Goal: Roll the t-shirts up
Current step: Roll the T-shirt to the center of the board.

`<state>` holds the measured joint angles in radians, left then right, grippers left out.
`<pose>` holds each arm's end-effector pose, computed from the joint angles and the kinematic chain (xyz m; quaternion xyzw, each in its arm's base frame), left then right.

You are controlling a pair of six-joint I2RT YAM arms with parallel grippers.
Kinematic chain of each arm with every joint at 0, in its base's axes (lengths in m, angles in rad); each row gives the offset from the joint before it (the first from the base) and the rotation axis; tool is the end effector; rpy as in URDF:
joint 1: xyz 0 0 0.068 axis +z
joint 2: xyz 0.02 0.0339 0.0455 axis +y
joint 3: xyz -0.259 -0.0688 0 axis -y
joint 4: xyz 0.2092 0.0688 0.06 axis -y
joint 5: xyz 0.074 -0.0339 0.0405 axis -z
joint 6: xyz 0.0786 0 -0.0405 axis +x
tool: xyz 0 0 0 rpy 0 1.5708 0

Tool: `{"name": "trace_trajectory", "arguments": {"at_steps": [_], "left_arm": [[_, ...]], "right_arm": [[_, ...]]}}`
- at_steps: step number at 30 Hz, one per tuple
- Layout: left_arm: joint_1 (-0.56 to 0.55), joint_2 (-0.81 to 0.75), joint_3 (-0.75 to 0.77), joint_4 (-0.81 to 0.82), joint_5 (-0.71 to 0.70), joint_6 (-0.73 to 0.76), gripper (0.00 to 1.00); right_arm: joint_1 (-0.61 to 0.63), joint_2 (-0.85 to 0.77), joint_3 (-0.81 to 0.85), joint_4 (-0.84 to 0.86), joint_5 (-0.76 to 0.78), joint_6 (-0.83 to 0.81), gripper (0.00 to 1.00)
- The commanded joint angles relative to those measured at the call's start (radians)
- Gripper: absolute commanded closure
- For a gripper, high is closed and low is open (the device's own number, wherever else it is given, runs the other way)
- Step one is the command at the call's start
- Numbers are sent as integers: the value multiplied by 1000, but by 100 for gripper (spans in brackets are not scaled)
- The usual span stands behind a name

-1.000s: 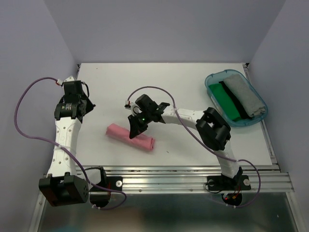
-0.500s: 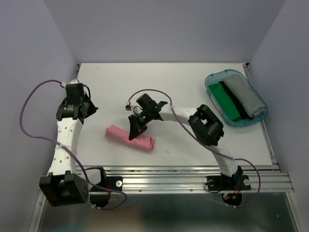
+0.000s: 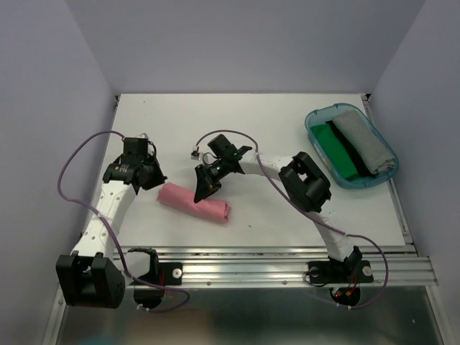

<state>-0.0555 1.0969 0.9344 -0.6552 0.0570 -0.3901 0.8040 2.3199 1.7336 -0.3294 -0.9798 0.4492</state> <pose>0.2216 -0.0168 0.2581 -0.1445 0.9183 -0.1071 0.3526 0.2830 0.3878 0.1440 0.2964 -0.7956 -0.5273 0.0313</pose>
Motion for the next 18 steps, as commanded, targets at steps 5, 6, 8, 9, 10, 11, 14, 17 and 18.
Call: {"name": "trace_trajectory", "arguments": {"at_steps": [5, 6, 8, 9, 10, 11, 14, 17, 18], "left_arm": [[-135, 89, -26, 54, -20, -56, 100], [-139, 95, -31, 72, -19, -61, 100], [-144, 109, -40, 88, -20, -66, 100], [-144, 125, -43, 97, -25, -67, 100], [-144, 135, -45, 104, -38, -69, 100], [-144, 149, -52, 115, -42, -73, 100], [-144, 178, -65, 169, -42, -81, 100], [-144, 231, -81, 196, -46, -89, 100], [-144, 254, -88, 201, -80, -93, 100]], "right_arm": [[-22, 55, 50, 12, -39, -3, 96], [-22, 58, 50, 12, -37, -4, 96], [-22, 59, 52, 10, -36, -9, 96], [-22, 61, 50, 9, -34, -10, 96], [-22, 64, 50, 9, -39, -10, 96], [-22, 64, 50, 9, -40, -15, 95], [-31, 64, 50, 4, -30, -21, 93], [-31, 39, 41, -19, 39, -44, 82], [-31, 3, 34, -23, 65, -50, 77]]}}
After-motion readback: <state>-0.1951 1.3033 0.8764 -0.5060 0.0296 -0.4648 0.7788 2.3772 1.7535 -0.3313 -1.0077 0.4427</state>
